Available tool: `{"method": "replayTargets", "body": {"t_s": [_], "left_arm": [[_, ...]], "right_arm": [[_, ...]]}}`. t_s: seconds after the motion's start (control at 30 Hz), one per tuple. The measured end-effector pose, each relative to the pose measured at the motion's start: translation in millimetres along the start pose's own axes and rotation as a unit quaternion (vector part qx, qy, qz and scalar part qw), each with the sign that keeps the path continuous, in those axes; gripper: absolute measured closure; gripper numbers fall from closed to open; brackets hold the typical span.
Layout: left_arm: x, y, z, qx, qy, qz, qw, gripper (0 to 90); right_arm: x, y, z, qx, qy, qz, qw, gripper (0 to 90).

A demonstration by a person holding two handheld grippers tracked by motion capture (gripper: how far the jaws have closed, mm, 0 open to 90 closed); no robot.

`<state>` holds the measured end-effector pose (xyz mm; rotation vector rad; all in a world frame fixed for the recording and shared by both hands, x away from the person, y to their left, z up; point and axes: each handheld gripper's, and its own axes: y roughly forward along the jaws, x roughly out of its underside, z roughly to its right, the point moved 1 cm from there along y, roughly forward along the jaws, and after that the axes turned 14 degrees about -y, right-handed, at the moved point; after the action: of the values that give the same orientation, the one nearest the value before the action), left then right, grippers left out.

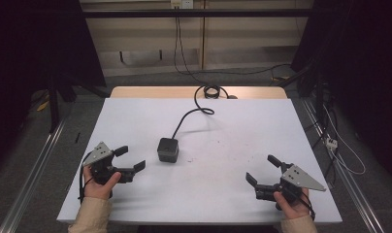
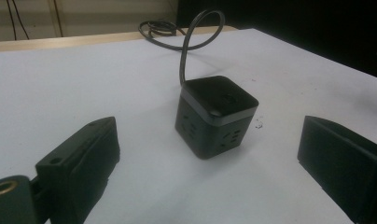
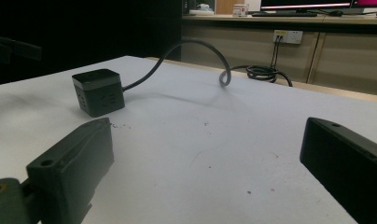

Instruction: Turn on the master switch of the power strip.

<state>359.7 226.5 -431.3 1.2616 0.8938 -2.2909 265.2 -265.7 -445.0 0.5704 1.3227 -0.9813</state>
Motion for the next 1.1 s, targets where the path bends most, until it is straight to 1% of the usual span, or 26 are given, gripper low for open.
{"method": "replayTargets", "body": {"t_s": [0.07, 0.1, 0.67, 0.93, 1.1], "left_arm": [[0.6, -1.2, -1.3, 0.0, 0.001, -0.001, 1.0, 5.2], [0.9, -1.8, -1.8, 0.001, -0.001, 0.0, 1.0, 5.2], [6.1, -15.9, -12.3, -0.012, -0.003, 0.005, 0.9999, 5.3], [8.0, -20.5, -14.2, -0.015, -0.001, 0.004, 0.9999, 5.3], [7.6, -22.3, -14.5, -0.014, -0.005, 0.009, 0.9998, 5.3]], "right_arm": [[0.1, 0.0, 0.1, -0.001, 0.0, 0.0, 1.0, 2.3], [0.1, 0.0, 0.1, 0.0, 0.0, 0.0, 1.0, 2.4], [0.5, 0.2, 0.2, 0.0, -0.001, -0.001, 1.0, 2.3], [1.1, 0.6, 0.5, -0.001, -0.002, -0.002, 1.0, 2.3], [1.5, 0.8, 1.0, -0.001, -0.001, -0.003, 1.0, 2.3]]}}
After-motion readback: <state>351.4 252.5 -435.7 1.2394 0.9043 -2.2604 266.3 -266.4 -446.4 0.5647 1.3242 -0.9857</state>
